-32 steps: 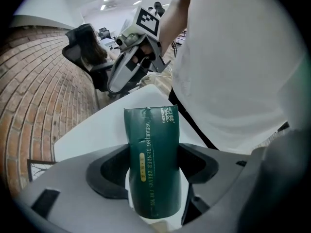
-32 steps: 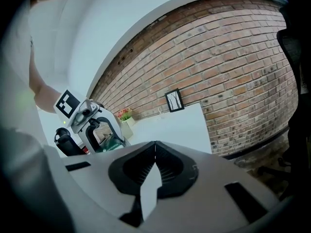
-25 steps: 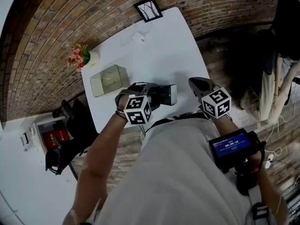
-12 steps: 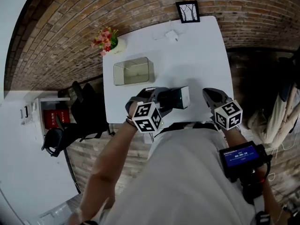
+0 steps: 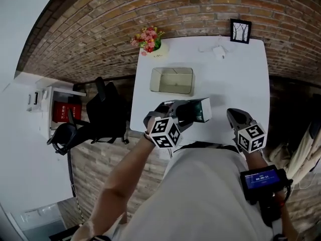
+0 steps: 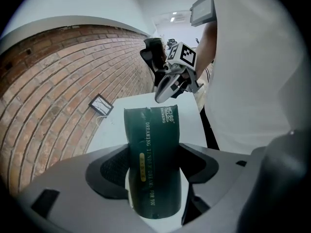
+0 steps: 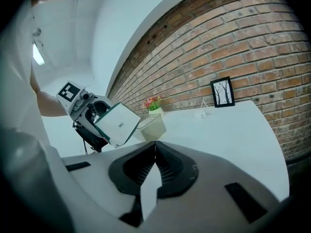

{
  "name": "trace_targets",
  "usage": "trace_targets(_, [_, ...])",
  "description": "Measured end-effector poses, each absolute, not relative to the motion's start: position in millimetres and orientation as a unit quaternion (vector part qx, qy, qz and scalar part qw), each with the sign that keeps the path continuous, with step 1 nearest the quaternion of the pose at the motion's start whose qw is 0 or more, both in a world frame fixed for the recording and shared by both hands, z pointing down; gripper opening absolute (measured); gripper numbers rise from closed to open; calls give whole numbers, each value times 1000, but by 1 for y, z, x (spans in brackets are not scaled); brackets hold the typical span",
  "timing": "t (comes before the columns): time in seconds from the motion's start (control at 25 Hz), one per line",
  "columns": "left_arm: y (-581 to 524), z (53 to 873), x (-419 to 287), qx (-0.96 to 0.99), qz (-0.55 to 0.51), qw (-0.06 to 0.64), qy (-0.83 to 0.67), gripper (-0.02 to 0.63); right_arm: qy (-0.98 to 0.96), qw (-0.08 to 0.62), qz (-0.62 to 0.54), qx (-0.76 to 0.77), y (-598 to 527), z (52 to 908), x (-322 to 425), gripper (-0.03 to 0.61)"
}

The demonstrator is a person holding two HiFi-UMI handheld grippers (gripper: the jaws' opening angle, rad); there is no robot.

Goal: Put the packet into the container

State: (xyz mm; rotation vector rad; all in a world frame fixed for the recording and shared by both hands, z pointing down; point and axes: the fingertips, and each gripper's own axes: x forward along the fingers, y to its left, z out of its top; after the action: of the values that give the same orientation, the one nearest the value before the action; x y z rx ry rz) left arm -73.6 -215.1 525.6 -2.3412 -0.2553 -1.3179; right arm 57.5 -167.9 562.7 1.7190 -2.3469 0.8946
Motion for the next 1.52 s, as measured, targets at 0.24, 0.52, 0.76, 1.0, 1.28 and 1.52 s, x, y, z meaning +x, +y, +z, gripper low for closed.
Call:
trace_targets(0.24, [-253, 526, -109, -840, -493, 214, -69, 322, -783, 51, 283, 552, -192, 559, 34, 11])
trace_targets(0.52, [-287, 519, -129, -835, -505, 214, -45, 322, -788, 54, 283, 544, -202, 555, 21, 11])
trace_targets(0.76, [-313, 516, -133, -818, -525, 230, -50, 322, -791, 56, 286, 538, -209, 555, 16, 11])
trace_targets(1.0, [-346, 510, -126, -802, -539, 251, -64, 324, -783, 54, 294, 546, -213, 555, 20, 11])
trace_targets(1.28, [-373, 522, -107, -777, -561, 268, -101, 324, -762, 43, 306, 569, -211, 560, 33, 11])
trace_targets(1.52, [-374, 534, -95, -754, -577, 277, -145, 324, -750, 41, 317, 579, -207, 564, 39, 11])
